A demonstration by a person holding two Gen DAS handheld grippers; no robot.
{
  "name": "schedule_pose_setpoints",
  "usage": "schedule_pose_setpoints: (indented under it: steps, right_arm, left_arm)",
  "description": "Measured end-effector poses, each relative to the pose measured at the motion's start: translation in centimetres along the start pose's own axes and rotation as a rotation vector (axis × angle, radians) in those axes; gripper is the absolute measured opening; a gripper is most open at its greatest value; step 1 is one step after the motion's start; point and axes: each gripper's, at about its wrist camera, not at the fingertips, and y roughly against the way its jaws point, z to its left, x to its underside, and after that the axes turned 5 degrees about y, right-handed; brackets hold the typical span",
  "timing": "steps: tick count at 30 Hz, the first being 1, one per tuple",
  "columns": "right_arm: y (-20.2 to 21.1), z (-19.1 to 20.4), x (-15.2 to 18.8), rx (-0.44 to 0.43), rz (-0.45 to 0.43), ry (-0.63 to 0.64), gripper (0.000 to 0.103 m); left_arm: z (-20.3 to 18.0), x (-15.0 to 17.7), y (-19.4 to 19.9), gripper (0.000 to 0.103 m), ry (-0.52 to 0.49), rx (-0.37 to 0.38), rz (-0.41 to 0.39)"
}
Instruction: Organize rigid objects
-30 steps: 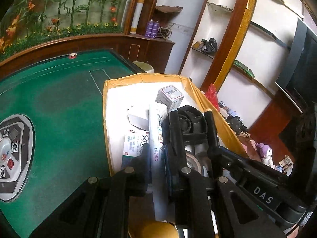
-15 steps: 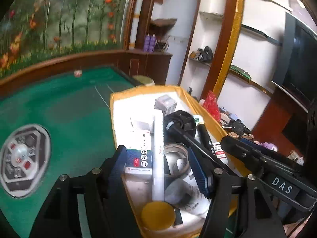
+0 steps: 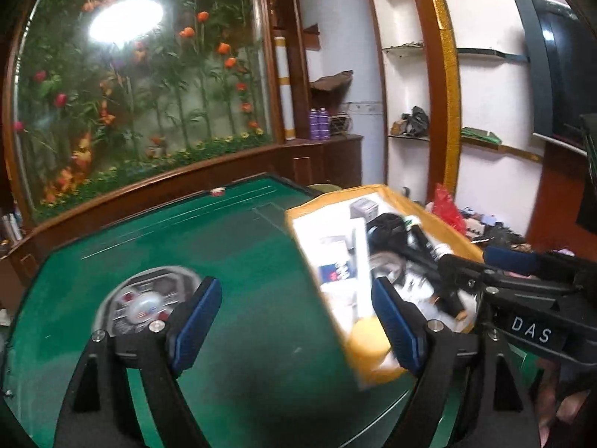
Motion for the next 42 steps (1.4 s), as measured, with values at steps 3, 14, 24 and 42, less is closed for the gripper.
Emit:
schedule_pose_setpoints:
  steps: [3, 14, 24, 42]
  right_arm:
    - [0.4, 1.7, 0.5, -0.01, 0.007, 0.027, 0.061]
    - [0.9, 8.6, 2.5, -0.073, 0.059, 0.115, 0.061]
    - [1.2, 9.9, 3.6, -0.014, 0.058, 0.111, 0.067]
    - [-0.8, 8.7, 4.2, 0.006, 0.102, 0.055, 0.072]
  left_arm:
    - [1.4, 0.9, 1.2, 0.084, 0.004, -0.022, 0.002]
    - [7.0, 3.2, 4.9, 0.102, 0.036, -0.099, -0.045]
    - [6.7, 4.3, 4.4, 0.102, -0.024, -0.144, 0.021]
    - [7.7, 5.1, 3.3, 0.102, -0.002, -0.167, 0.098]
